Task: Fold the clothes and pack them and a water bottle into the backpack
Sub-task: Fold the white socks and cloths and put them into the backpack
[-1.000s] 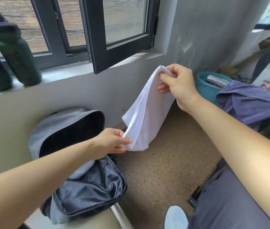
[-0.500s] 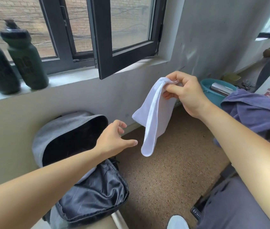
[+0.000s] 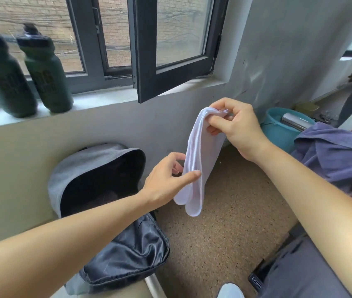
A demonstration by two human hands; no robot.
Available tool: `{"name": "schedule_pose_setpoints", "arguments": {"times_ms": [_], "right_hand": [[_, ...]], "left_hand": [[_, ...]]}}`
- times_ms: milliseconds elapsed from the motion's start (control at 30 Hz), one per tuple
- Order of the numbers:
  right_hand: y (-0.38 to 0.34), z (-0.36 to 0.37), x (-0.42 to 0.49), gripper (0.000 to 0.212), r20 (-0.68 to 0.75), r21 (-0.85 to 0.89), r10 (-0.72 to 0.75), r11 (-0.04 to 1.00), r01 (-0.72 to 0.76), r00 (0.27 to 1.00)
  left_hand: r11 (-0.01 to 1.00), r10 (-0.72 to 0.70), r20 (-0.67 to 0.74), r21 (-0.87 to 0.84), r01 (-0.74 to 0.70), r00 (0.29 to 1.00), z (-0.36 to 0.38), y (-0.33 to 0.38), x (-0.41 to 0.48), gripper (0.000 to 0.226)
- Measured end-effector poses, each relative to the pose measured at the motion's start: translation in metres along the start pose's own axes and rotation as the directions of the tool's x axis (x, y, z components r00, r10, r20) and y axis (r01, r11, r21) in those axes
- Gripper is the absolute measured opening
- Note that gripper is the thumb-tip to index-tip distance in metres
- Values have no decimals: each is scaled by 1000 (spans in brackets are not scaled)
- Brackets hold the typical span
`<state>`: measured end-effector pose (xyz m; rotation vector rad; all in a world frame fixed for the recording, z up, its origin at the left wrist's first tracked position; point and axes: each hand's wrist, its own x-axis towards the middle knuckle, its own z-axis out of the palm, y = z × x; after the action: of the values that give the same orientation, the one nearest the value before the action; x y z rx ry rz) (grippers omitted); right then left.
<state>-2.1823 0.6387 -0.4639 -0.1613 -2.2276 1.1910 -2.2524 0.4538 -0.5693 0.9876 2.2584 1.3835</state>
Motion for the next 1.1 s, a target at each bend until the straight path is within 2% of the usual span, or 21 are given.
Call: {"name": "schedule_pose_setpoints", "arguments": {"times_ms": [200, 333, 500, 600, 667, 800, 900, 1000, 1100], "right_hand": [[-7, 6, -2, 10, -28, -26, -28, 999, 27, 999], [-10, 5, -3, 6, -24, 30, -42, 999, 42, 999], [-11, 0, -2, 7, -44, 145, -28, 989, 34, 999], [-9, -3, 0, 7, -88, 159, 2, 987, 12, 996], [-4, -7, 4, 8, -158, 131, 31, 991, -10, 987], [16, -23, 12, 7, -285, 41, 96, 995, -88, 954], [38, -31, 17, 12, -341, -77, 133, 983, -168, 931], [59, -35, 20, 15, -376, -168, 198, 946, -277, 905], [68, -35, 21, 24, -361, -237, 249, 908, -347, 899]], "left_hand": [[985, 80, -72, 159, -67, 994, 5, -7, 2, 30], [970, 132, -83, 217, -112, 988, 1, -13, 8, 28], [954, 110, -46, 285, -92, 993, -3, -26, 17, 44], [961, 75, 36, 263, -82, 997, -7, -39, 25, 19], [962, 75, 73, 256, -91, 995, -13, -45, 28, 20], [981, 85, 122, 164, -105, 989, -34, -52, 35, 36], [998, -52, 124, 38, 48, 991, -55, -51, 39, 32], [953, -192, 146, -210, 220, 971, -77, -43, 44, 10], [891, -250, 155, -350, 290, 956, -96, -34, 47, 30]]}}
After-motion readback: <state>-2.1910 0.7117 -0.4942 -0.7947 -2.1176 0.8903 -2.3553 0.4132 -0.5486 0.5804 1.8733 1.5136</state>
